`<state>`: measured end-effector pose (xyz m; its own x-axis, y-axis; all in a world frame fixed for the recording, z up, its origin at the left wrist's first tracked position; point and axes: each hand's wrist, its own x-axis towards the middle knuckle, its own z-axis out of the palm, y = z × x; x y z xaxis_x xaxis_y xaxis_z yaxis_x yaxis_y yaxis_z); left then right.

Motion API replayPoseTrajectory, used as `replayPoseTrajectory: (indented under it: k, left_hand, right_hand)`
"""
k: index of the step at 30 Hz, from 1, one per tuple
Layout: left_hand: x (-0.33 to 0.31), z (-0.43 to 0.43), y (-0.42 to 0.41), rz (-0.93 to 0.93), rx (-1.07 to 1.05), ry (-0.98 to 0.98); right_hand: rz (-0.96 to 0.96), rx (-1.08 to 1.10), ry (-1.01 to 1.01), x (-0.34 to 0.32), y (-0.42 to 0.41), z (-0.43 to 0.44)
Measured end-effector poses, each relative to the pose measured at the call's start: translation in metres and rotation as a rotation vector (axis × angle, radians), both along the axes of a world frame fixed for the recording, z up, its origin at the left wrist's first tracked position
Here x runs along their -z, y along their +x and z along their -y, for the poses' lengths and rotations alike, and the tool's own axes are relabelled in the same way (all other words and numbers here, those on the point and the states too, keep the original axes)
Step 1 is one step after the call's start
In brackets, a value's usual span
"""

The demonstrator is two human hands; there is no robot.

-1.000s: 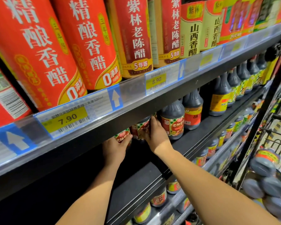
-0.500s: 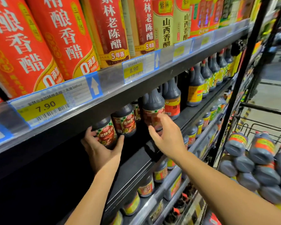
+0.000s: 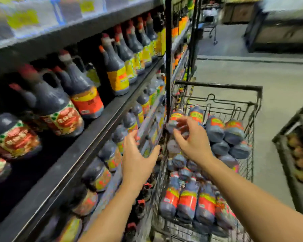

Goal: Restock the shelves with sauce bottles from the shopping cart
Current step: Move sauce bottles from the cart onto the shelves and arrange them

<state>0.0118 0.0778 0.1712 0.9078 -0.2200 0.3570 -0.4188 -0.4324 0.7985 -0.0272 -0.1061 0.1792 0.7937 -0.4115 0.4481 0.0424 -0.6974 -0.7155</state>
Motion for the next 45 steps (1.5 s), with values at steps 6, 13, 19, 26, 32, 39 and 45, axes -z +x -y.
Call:
replayPoseTrajectory:
  k: [6, 13, 19, 26, 32, 39, 45]
  left_hand:
    - [0.08, 0.079, -0.014, -0.23, 0.168, 0.197]
    - [0.17, 0.115, -0.027, -0.505, 0.199, 0.408]
    - [0.229, 0.121, -0.035, -0.669, 0.207, 0.588]
    - [0.284, 0.133, -0.042, -0.71, 0.192, 0.783]
    - [0.315, 0.131, -0.032, -0.677, 0.173, 0.97]
    - [0.345, 0.155, -0.033, -0.617, 0.4, 1.098]
    - [0.361, 0.179, -0.021, -0.697, 0.423, 1.343]
  right_hand:
    - [-0.216, 0.181, 0.092, 0.067, -0.051, 0.088]
    - [-0.549, 0.239, 0.2, 0.154, -0.094, 0.14]
    - [-0.926, 0.229, 0.284, 0.234, -0.113, 0.146]
    - [-1.286, 0.248, 0.344, 0.3, -0.115, 0.146]
    - [-1.407, 0.348, 0.5, 0.331, -0.106, 0.147]
    - [-1.547, 0.414, 0.315, 0.351, -0.091, 0.144]
    - [-1.537, 0.478, 0.268, 0.362, -0.091, 0.144]
